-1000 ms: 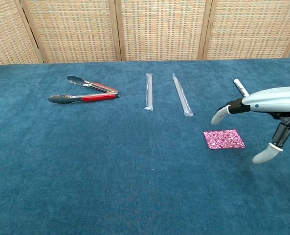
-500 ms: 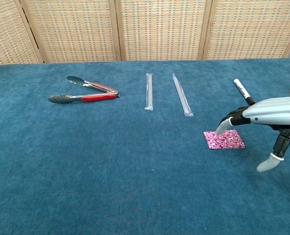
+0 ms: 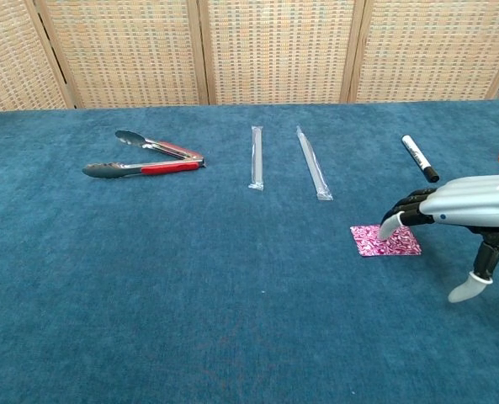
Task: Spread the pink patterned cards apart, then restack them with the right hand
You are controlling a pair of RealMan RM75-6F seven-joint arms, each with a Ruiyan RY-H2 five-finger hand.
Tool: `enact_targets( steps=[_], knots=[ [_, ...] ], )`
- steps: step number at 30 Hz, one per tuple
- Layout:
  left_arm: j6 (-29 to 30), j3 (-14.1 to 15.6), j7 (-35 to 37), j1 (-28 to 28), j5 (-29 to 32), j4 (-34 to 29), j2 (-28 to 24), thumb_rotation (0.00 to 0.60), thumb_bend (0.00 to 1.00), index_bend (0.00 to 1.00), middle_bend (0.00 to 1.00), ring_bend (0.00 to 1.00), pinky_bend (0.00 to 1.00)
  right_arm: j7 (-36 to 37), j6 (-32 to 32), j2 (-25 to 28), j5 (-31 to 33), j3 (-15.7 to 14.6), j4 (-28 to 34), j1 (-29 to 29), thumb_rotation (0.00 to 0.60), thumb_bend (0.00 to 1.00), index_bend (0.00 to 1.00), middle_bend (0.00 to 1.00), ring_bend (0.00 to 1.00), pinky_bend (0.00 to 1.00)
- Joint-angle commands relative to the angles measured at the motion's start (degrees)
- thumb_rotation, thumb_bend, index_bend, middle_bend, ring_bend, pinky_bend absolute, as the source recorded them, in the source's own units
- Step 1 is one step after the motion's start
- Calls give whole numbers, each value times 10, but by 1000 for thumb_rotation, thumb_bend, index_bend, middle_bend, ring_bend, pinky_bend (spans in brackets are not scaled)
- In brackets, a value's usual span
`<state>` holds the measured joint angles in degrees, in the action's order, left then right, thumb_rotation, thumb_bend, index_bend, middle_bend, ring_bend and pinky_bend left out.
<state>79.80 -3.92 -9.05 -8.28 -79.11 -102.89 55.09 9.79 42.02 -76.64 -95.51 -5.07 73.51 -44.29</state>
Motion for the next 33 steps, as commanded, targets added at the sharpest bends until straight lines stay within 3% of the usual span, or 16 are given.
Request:
enact_targets(
  steps=[1, 33],
  knots=[
    [1, 0, 0, 0, 0, 0, 0, 579, 56, 42, 0, 0, 0, -5, -2, -2, 0, -4, -4, -1, 600, 182, 138, 111, 0, 0],
    [0, 1, -11, -5, -2, -9, 2, 578, 56, 42, 0, 0, 0, -32, 19, 33, 29, -34, -30, 34, 600, 183, 138, 117, 0, 0]
  ],
)
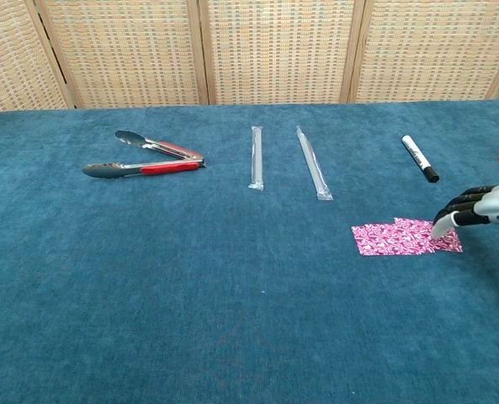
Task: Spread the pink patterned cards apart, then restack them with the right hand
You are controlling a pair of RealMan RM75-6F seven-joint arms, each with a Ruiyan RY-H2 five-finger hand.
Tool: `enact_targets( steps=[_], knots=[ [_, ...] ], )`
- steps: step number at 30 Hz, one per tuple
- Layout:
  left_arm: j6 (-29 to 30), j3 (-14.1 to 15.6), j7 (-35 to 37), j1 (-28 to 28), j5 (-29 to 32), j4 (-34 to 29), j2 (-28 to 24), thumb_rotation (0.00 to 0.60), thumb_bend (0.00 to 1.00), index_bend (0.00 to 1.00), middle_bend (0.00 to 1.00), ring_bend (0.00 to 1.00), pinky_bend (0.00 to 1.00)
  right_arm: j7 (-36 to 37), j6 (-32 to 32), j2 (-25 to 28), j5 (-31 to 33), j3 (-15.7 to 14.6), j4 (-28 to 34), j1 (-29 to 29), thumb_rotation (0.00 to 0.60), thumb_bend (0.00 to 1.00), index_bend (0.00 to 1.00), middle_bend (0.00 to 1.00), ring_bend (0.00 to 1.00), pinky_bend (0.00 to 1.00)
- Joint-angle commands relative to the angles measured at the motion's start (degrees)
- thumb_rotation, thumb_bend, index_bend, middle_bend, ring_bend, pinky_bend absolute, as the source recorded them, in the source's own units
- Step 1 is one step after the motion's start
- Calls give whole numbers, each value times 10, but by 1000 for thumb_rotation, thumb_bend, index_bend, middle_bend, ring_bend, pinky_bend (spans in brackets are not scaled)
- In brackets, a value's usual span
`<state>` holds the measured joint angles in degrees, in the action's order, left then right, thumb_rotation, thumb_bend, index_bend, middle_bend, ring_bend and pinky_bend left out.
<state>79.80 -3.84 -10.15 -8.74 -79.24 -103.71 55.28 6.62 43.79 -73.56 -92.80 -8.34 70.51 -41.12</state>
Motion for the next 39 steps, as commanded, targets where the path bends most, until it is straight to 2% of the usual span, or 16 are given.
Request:
enact_targets(
  steps=[1, 8, 21, 39],
  knots=[
    [0, 0, 0, -1, 0, -1, 0, 578, 57, 41, 0, 0, 0, -1, 1, 4, 2, -2, 0, 3, 600, 183, 138, 118, 0, 0],
    [1, 0, -1, -1, -2, -3, 0, 579, 57, 42, 0, 0, 0, -7, 2, 13, 10, -4, 0, 12, 600, 182, 138, 120, 0, 0],
    [3, 3, 6, 4, 4, 4, 2, 581, 57, 42, 0, 0, 0, -20, -5, 7, 4, 19, 26, -13, 600, 182, 138, 120, 0, 0],
    [3, 4, 11, 5, 2, 9, 2, 580, 57, 41, 0, 0, 0, -47, -6, -14, 2, 3, -6, -1, 600, 183, 138, 121, 0, 0]
  ],
)
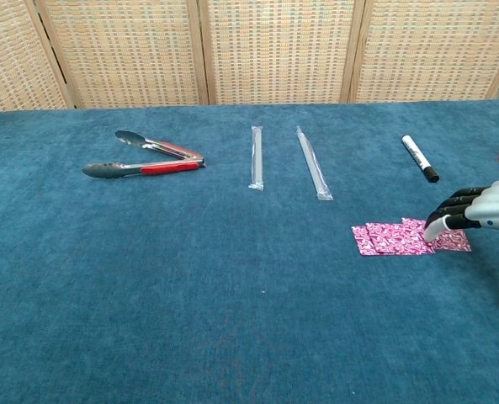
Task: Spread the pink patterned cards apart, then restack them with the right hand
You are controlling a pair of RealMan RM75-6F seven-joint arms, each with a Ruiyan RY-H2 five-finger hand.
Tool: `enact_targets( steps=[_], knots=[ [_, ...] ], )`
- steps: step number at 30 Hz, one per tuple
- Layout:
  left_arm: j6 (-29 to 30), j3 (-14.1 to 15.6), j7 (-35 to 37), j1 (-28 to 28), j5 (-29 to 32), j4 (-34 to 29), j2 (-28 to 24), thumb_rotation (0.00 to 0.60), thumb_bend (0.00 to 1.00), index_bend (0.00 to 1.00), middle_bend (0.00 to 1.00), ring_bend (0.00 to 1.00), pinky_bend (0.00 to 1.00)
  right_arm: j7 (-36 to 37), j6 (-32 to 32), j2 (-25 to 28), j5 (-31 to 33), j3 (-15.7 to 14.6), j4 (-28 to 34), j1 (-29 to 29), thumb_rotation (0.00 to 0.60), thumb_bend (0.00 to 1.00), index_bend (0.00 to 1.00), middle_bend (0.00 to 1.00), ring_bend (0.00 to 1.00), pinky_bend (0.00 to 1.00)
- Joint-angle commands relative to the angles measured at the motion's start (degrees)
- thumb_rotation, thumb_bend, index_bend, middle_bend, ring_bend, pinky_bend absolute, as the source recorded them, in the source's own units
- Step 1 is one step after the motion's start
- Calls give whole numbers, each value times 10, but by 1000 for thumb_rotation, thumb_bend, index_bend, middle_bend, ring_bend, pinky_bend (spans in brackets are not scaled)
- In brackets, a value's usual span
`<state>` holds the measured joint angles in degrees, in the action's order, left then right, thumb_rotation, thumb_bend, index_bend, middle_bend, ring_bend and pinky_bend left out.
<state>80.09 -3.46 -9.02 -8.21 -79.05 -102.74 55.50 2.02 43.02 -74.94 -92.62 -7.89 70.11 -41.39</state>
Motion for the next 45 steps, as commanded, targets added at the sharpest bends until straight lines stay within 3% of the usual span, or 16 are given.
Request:
enact_targets(
  steps=[1, 16, 28, 45],
  knots=[
    [0, 0, -1, 0, -1, -1, 0, 579, 57, 41, 0, 0, 0, -2, 3, 0, 1, -2, -3, 4, 600, 183, 138, 121, 0, 0],
    [0, -1, -9, -3, -4, -9, 0, 580, 57, 42, 0, 0, 0, -2, 22, 18, 8, -6, -12, 25, 600, 182, 138, 122, 0, 0],
    [0, -1, -6, -3, -5, -8, -1, 579, 57, 41, 0, 0, 0, -3, 26, 39, 3, 11, 38, 10, 600, 182, 138, 122, 0, 0],
    [8, 4, 13, 8, -4, 4, -6, 579, 56, 41, 0, 0, 0, -31, -11, 7, -5, 15, 41, -19, 600, 183, 138, 122, 0, 0]
  ],
)
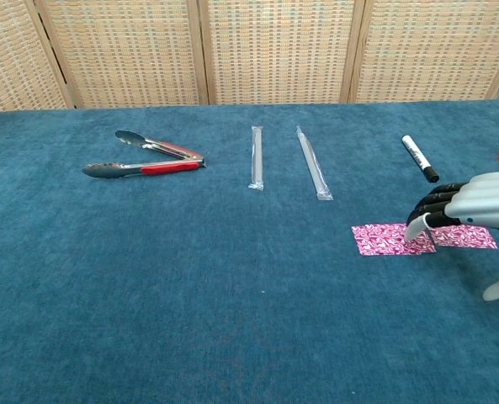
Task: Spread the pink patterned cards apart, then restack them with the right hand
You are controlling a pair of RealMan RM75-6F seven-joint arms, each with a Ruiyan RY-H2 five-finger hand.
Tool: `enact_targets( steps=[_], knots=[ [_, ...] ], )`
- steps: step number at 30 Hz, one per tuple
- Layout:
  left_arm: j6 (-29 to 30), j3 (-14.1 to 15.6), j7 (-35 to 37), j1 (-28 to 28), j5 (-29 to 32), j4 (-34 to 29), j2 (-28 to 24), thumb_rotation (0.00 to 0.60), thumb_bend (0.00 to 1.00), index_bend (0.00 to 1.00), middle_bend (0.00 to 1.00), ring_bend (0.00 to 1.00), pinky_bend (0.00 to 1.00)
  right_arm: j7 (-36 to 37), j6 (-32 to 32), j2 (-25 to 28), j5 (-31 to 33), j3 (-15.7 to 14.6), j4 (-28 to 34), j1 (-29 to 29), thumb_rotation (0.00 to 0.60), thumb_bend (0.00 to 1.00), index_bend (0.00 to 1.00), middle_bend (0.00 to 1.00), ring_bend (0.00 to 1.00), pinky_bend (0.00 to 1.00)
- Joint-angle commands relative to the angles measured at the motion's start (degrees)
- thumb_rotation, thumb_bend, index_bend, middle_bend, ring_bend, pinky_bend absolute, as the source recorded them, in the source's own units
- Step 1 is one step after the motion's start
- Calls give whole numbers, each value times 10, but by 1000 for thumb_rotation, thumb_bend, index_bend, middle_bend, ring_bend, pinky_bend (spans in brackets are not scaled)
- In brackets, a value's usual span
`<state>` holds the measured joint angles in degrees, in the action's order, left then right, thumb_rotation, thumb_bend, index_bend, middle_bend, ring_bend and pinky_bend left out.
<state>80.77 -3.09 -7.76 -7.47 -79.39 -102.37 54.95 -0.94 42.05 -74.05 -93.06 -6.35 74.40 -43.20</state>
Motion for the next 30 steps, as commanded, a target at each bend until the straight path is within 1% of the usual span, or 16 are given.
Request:
enact_targets(
  steps=[1, 5, 12, 24, 30],
  knots=[
    [2, 0, 1, 1, 0, 0, -1, 579, 56, 41, 0, 0, 0, -2, -2, -4, 0, -1, -4, -1, 600, 183, 138, 122, 0, 0],
    [3, 1, 3, 3, -1, 1, -1, 579, 57, 41, 0, 0, 0, -5, -1, -7, -4, -4, -8, -1, 600, 182, 138, 123, 0, 0],
    [0, 1, 1, 2, -2, 1, 1, 579, 57, 41, 0, 0, 0, -9, 11, -2, -13, -18, 3, 8, 600, 183, 138, 125, 0, 0],
    [-5, 1, -2, -1, 0, -2, 1, 579, 57, 41, 0, 0, 0, -32, 47, 28, -35, -40, 61, 31, 600, 182, 138, 128, 0, 0],
    [-3, 1, -1, 0, -2, -2, 1, 579, 57, 41, 0, 0, 0, -45, 58, 37, -43, -35, 79, 29, 600, 182, 138, 128, 0, 0]
  ],
)
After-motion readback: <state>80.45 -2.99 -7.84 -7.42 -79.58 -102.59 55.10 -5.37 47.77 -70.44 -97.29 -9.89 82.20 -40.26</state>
